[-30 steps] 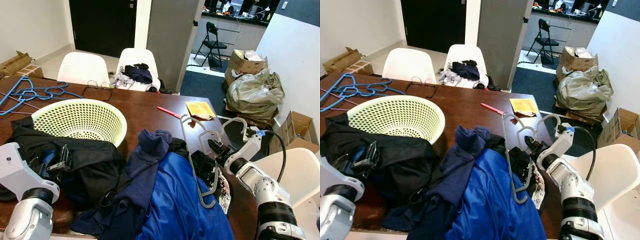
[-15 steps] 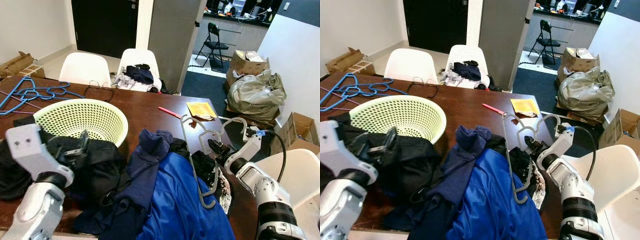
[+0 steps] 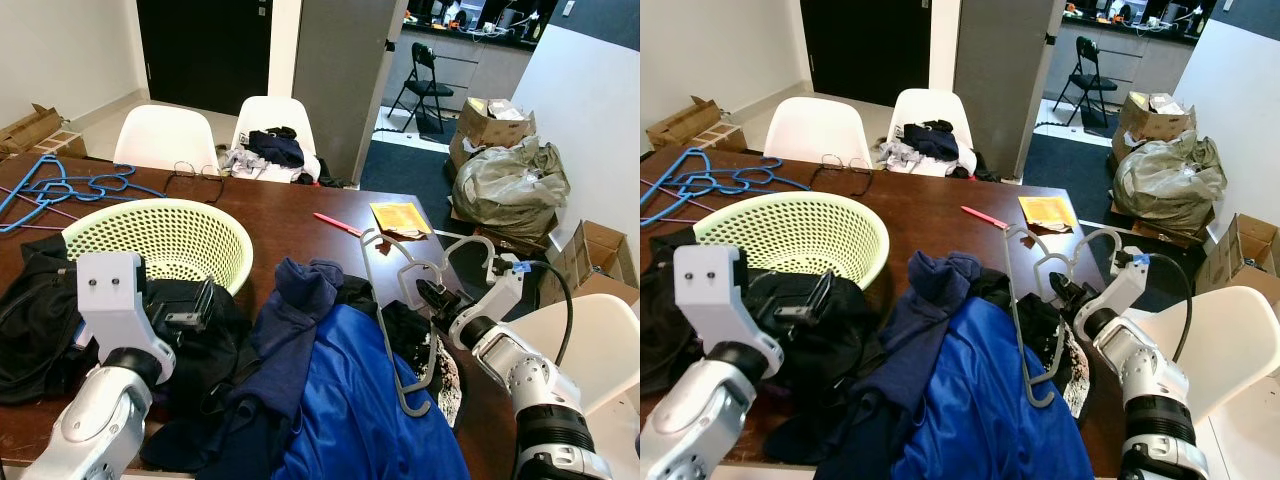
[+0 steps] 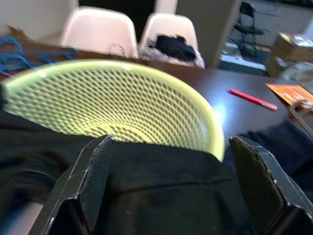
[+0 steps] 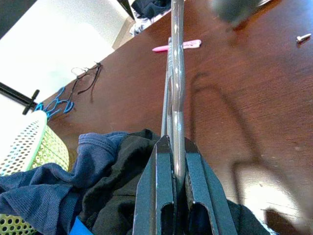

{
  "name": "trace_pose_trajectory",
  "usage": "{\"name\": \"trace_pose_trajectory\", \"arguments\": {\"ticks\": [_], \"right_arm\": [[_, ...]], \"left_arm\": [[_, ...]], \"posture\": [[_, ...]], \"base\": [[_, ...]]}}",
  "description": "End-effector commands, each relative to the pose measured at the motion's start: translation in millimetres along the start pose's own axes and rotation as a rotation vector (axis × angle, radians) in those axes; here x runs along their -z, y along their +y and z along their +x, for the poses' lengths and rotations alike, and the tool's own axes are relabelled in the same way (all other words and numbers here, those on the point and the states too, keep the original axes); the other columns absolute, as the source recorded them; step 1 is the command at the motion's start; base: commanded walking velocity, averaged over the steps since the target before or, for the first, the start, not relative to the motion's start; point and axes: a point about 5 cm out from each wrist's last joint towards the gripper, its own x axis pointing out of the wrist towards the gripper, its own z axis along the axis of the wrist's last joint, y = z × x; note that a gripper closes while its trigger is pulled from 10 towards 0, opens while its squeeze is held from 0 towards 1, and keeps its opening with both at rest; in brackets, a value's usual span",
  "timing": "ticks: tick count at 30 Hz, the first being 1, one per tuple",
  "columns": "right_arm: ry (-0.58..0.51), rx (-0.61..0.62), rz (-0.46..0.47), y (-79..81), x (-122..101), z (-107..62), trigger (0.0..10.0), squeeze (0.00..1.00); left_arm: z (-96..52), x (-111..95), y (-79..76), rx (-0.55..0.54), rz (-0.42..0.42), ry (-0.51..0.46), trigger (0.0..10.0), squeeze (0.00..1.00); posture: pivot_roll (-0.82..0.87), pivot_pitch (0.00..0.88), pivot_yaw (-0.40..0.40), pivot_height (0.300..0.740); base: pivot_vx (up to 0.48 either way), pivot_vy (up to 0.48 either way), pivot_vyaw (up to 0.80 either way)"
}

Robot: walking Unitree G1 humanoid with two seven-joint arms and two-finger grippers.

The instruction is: Hang hanger

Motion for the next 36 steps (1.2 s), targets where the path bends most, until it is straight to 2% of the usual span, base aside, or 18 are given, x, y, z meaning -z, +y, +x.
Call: {"name": "trace_pose_trajectory", "arguments": {"ticks": [1,2,3,4,5,7,12,18,24,36], "right_arm": [[0.014,0.021,-0.001,-4.5,3,-2.9,10.0,0.00],[0.014,0.021,-0.001,-4.5,3,-2.9,10.0,0.00],[0.016,0.021,0.000,-4.4,3,-2.7,10.0,0.00],[0.016,0.021,0.000,-4.4,3,-2.7,10.0,0.00],[0.017,0.019,0.002,-4.1,3,-2.3,10.0,0.00],[0.019,0.016,0.006,-3.5,3,-1.3,10.0,0.00],[0.020,0.013,0.009,-2.6,3,-0.4,10.0,0.00],[0.018,0.014,0.011,-2.8,3,-0.7,10.0,0.00],[0.015,0.014,0.009,-2.9,2,-0.8,10.0,0.00],[0.015,0.021,-0.002,-4.0,1,-3.0,10.0,0.00]], "left_arm": [[-7.1,-3,3.7,-0.065,0.088,0.014,10.0,0.00],[-7.1,-3,3.7,-0.065,0.088,0.014,10.0,0.00],[-17.0,-7,7.8,-0.133,0.144,0.014,10.0,0.00],[-17.0,-7,7.8,-0.133,0.144,0.014,10.0,0.00],[-27.9,-10,14.0,-0.204,0.193,0.018,10.0,0.00],[-42.6,-10,28.2,-0.341,0.243,0.057,10.0,0.00],[-44.6,-4,36.0,-0.414,0.288,0.097,10.0,0.00],[-42.2,-5,40.6,-0.439,0.301,0.097,10.0,0.00],[-24.9,-15,44.8,-0.417,0.305,0.018,10.0,0.00],[-24.8,6,39.7,-0.386,0.257,0.122,10.0,0.00]], "posture": [[0.14,0.000,-0.117,0.740],[0.14,0.000,-0.117,0.740],[0.15,0.000,-0.117,0.740],[0.15,0.000,-0.117,0.740],[0.16,0.000,-0.118,0.740],[0.16,0.000,-0.119,0.740],[0.16,0.000,-0.120,0.740],[0.16,0.000,-0.121,0.740],[0.15,0.000,-0.124,0.740],[0.14,0.000,-0.126,0.740]], "base": [[0.000,0.000,0.00],[0.000,0.000,0.00],[0.000,0.000,0.00],[0.000,0.000,0.00],[0.000,0.000,0.00],[0.000,0.000,0.00],[0.000,0.000,0.00],[0.000,0.000,0.00],[0.000,0.000,0.00],[0.000,0.000,0.00]]}}
